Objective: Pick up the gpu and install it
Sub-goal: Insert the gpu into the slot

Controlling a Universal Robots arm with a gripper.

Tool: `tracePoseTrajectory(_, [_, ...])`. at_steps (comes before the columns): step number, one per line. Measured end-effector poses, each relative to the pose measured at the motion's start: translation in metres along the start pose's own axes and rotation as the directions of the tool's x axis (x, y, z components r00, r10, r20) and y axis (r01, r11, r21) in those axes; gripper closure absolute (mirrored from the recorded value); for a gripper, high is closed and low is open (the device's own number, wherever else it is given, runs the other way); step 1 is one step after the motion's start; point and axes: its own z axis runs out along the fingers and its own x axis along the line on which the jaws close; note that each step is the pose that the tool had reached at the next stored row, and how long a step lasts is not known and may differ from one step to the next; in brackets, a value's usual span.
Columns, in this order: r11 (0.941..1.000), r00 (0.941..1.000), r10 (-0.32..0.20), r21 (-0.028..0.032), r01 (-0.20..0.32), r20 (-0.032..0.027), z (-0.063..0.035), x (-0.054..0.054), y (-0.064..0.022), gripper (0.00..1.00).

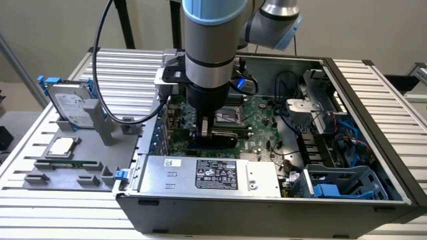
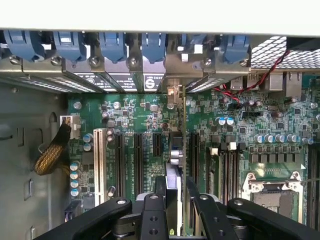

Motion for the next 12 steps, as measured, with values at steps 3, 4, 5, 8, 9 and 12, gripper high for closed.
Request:
tracePoseTrajectory(3, [1.0,1.0,0.0,-0.0005,0.0,-0.0002,0.0008,-0.0002,0.0002,1.0])
tracePoseTrajectory(4, [1.0,1.0,0.0,-0.0007,0.0,-0.0003,0.001,-0.0003,0.0002,1.0])
tracePoseTrajectory(5, [1.0,1.0,0.0,-0.0006,0.0,-0.0002,0.0012,-0.0005,0.0002,1.0])
tracePoseTrajectory(8, [1.0,1.0,0.0,-0.0008,0.0,-0.0002,0.0015,-0.0012,0.0002,1.0])
tracePoseTrajectory(9, [1.0,1.0,0.0,-0.0009,0.0,-0.0001,0.0016,-0.0015,0.0002,1.0])
tracePoseTrajectory(12, [1.0,1.0,0.0,-0.0012,0.0,0.0001,0.0017,-0.0019,0.0006,1.0])
